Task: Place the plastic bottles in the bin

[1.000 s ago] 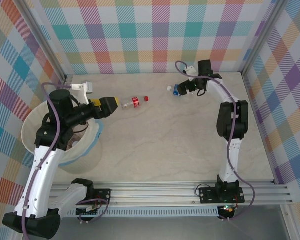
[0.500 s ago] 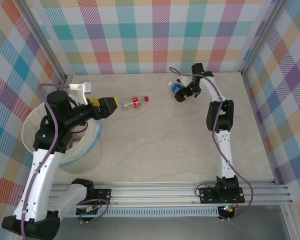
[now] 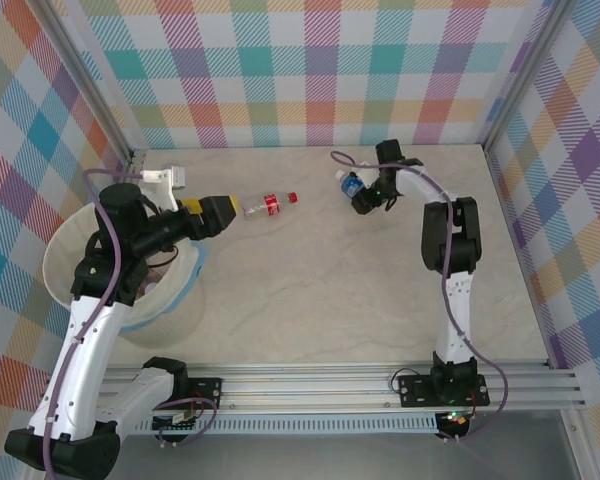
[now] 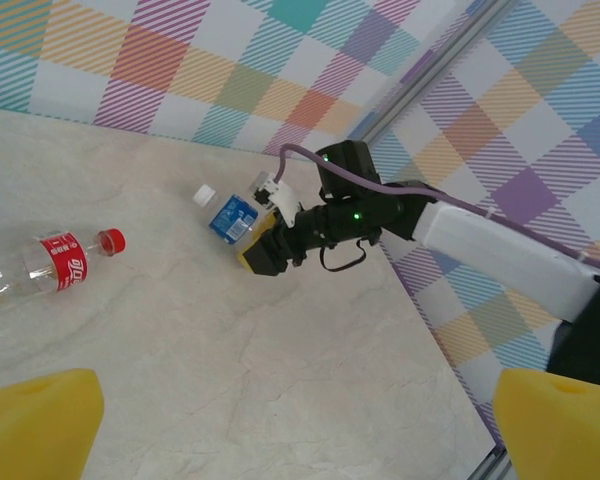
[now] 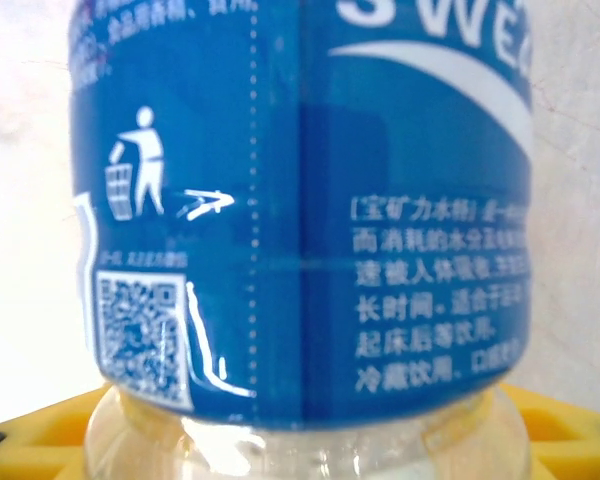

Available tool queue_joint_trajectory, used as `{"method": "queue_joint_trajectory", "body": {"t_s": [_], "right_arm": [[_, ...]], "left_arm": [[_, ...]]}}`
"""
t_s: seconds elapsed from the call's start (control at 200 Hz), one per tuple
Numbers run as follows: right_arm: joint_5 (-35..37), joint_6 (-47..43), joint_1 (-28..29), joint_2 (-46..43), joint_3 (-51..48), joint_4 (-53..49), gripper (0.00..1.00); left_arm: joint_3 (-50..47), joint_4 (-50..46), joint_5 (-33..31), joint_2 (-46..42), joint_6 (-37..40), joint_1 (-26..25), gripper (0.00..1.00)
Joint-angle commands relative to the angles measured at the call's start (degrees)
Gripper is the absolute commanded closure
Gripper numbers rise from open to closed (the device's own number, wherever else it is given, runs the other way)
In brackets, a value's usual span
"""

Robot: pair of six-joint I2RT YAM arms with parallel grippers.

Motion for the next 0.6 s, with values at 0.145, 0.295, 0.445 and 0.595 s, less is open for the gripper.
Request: {"method": "queue_joint_trajectory", "body": {"t_s": [0.145, 0.295, 0.445, 0.595], "right_arm": [[1.7, 9.6, 4.3, -21.7, -20.8, 19.2, 0.58], [-2.3, 15.6, 8.0, -33.8, -31.4, 23.5, 0.59], [-9.8, 20.2, 11.7, -43.2, -38.2, 26.7, 0.6], [-14.7, 21.8, 15.4, -48.0, -40.6, 26.2, 0.6]], "left_arm": [[-1.5, 2.9, 0.0, 1.9, -3.4, -1.7, 0.0], [-2.5, 6.7, 0.2, 3.4, -6.5, -3.9, 0.0], [-2.7, 11.4, 0.1, 5.7, -9.6, -6.6, 0.0], [-1.4, 16.7, 1.2, 9.4, -12.5, -9.8, 0.0]]}}
